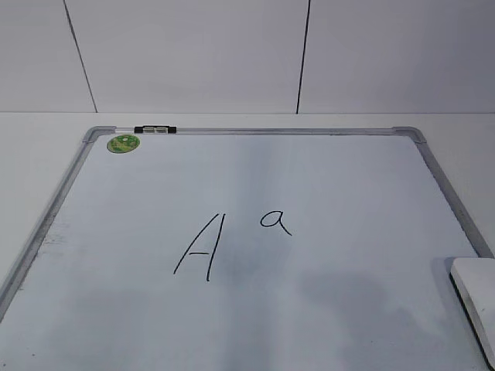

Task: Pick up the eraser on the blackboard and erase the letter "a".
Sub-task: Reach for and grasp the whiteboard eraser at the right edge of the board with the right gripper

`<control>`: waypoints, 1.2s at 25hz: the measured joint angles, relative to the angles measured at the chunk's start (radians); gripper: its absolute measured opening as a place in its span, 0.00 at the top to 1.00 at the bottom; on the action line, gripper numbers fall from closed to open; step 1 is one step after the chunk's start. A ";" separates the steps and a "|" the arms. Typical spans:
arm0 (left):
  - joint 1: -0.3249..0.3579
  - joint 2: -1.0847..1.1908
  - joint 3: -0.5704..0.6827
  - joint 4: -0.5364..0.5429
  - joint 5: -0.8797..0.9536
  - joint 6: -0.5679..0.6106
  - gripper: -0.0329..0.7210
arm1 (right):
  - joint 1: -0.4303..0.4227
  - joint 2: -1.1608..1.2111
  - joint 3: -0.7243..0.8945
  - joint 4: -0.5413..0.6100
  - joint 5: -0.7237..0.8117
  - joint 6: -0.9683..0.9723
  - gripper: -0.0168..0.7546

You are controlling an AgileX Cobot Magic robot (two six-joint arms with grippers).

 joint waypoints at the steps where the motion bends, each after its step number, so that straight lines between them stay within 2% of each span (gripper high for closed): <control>1: 0.000 0.000 0.000 0.000 0.000 0.000 0.64 | 0.000 0.000 0.000 0.000 0.000 0.000 0.28; 30: 0.000 0.000 0.000 0.000 0.000 0.000 0.64 | 0.040 0.000 0.000 -0.042 0.000 0.000 0.28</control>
